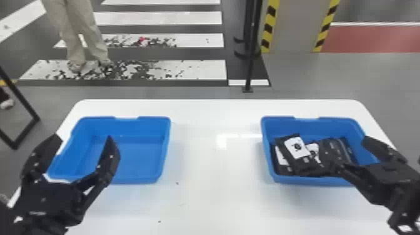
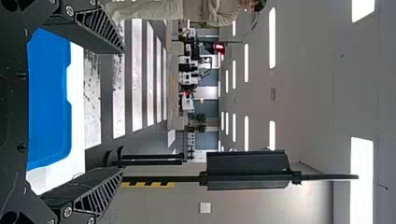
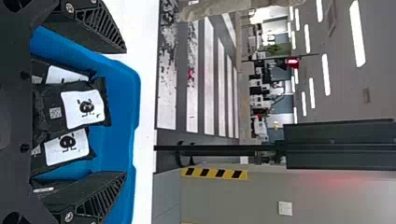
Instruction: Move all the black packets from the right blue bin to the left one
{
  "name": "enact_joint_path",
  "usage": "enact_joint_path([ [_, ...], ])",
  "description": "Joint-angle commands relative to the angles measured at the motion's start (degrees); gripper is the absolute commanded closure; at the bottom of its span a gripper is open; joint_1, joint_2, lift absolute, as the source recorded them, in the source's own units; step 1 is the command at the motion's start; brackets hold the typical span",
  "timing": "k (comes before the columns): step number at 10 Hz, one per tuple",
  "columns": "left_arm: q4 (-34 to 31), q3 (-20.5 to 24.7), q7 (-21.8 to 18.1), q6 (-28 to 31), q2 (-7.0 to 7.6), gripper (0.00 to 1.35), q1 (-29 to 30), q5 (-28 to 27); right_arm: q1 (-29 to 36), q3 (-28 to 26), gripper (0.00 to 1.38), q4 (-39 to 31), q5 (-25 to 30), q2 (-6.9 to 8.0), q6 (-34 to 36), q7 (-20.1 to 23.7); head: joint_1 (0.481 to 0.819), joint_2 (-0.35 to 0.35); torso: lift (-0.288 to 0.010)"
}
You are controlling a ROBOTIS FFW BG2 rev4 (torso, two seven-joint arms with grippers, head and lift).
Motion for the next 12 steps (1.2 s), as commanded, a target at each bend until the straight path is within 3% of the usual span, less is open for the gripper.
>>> enact_joint_path([
  [1,0.0,0.0,0.0,0.0,0.0,0.13,0.0,0.0,-5.6,0.0,0.1,3.3,1.6,-0.64,7.0,0.8,0.695,0.019,-0.14],
  [4,0.0,-0.1,0.0,-0.1,0.0,0.13,-0.3,0.0,-15.4,0.2,0.1,14.0,4.0,-1.35,14.6,4.2,0.695,-0.006,-0.14],
  [12,0.0,0.1,0.0,-0.6,-0.09,0.13,-0.3,0.0,-22.9,5.3,0.11,26.1,4.1,-2.49,16.2,6.7,0.695,-0.002,-0.14],
])
